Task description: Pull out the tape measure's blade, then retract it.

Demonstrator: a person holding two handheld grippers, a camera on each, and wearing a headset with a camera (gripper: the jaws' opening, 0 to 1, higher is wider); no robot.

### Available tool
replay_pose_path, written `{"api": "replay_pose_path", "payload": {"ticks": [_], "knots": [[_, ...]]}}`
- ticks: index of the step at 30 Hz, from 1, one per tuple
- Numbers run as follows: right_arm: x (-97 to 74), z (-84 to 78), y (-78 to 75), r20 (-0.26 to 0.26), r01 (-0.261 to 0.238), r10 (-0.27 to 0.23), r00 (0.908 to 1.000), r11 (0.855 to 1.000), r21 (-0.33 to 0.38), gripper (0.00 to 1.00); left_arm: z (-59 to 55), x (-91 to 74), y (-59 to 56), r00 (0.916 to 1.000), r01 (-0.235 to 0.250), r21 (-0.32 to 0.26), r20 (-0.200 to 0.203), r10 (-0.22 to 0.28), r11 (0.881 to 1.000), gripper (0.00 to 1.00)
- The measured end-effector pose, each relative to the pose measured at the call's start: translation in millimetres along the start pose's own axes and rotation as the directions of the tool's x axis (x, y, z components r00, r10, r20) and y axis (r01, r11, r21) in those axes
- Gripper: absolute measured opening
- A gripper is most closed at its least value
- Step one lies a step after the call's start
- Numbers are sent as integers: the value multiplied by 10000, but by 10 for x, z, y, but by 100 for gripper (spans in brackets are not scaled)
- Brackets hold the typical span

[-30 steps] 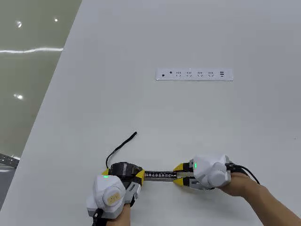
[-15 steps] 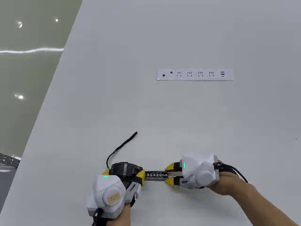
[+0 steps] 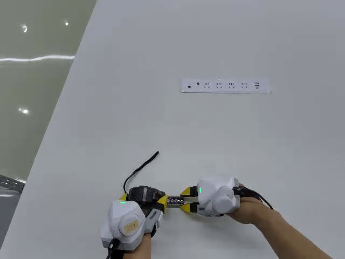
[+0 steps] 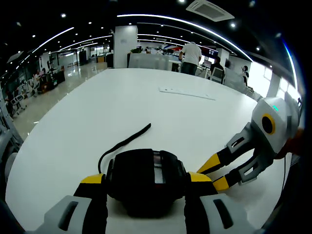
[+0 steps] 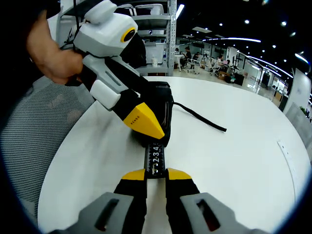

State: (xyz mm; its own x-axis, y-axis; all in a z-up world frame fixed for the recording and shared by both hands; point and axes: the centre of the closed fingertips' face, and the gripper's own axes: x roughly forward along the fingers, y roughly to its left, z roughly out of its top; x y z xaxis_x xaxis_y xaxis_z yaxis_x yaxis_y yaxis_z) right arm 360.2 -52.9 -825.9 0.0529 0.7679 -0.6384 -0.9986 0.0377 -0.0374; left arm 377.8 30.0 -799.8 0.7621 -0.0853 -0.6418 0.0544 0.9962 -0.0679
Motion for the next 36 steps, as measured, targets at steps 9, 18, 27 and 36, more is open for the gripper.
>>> {"api": "replay_pose_path", "payload": {"ticks": [9,18,27,36], "knots": [[147,128,-3,137,-29,30,9999,10000,-53,12,9,-2,7,10000,36,-60,12,-36,10000,61],[226,184,-4,226,-24,26,9997,10000,-97,12,4,-2,10,10000,65,-148,17,-65,9999,61],[256,227,-1,228,-21,26,9997,9998,-187,13,6,-3,12,10000,90,-182,26,-90,9998,61],[251,220,16,185,-24,28,9998,9998,-199,13,-1,-7,3,9999,140,-153,74,-139,9998,62]]}}
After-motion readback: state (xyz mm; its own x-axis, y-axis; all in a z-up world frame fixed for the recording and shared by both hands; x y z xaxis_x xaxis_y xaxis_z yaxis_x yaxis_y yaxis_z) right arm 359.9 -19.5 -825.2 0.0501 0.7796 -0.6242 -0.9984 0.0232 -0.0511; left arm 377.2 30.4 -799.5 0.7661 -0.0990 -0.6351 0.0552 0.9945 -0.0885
